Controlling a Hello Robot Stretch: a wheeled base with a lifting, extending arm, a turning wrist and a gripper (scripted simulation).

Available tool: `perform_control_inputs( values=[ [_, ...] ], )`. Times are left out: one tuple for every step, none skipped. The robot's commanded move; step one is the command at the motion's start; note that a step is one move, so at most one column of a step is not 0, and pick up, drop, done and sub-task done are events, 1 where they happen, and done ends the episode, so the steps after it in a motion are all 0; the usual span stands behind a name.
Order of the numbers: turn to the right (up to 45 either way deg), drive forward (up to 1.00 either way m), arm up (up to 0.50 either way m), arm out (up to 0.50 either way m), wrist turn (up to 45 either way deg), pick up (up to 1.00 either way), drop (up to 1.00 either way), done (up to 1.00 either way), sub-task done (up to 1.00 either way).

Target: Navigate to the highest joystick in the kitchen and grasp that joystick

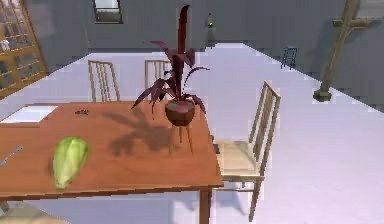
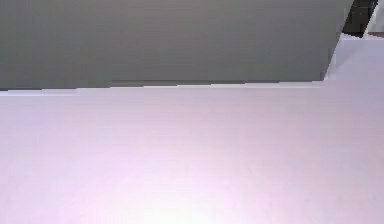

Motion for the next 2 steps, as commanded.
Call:
perform_control_inputs(
  values=[
    [45.0, 0.0, 0.0, 0.0, 0.0, 0.0, 0.0, 0.0, 0.0],
    [3.0, 0.0, 0.0, 0.0, 0.0, 0.0, 0.0, 0.0, 0.0]
  ],
)
